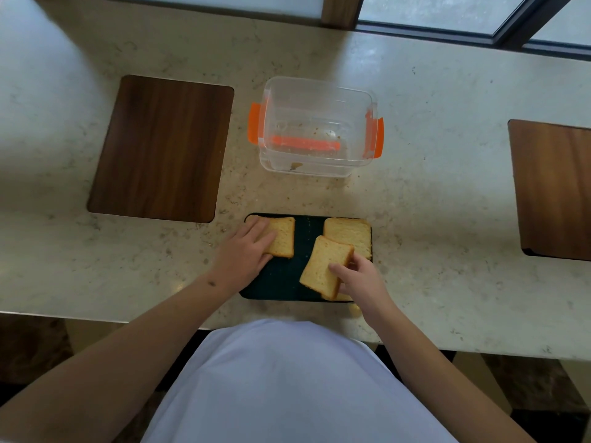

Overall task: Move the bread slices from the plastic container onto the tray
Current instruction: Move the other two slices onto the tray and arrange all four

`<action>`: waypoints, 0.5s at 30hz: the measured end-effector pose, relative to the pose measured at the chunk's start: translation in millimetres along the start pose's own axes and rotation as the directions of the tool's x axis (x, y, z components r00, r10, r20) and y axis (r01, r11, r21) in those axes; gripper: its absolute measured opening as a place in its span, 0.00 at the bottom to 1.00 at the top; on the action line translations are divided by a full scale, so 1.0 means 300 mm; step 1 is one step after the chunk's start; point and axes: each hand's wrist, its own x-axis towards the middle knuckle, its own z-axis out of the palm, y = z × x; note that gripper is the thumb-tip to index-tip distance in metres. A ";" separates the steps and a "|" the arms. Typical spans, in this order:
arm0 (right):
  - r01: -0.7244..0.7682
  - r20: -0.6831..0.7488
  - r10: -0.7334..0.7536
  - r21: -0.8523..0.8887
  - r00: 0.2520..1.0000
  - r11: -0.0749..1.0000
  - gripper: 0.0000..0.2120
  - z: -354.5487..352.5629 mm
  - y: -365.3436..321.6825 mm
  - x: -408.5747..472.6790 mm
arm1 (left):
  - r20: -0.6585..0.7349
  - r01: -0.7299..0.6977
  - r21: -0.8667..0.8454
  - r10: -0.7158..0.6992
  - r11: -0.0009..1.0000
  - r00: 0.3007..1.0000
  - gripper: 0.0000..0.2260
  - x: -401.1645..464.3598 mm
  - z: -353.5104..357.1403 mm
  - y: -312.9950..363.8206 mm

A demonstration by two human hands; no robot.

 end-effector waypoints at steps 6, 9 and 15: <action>-0.009 0.000 0.009 0.013 1.000 1.000 0.15 0.007 0.003 -0.008 | 0.012 0.024 -0.012 -0.024 1.000 1.000 0.22 0.023 -0.014 0.005; -0.043 0.018 0.042 0.061 0.999 0.997 0.13 0.017 -0.001 -0.003 | -0.058 0.114 -0.129 -0.122 0.985 0.991 0.20 0.002 -0.030 0.032; -0.211 0.239 0.102 0.496 0.966 0.842 0.18 0.055 -0.027 -0.002 | 0.501 0.584 -0.811 -0.475 0.033 0.724 0.24 -0.067 -0.082 0.118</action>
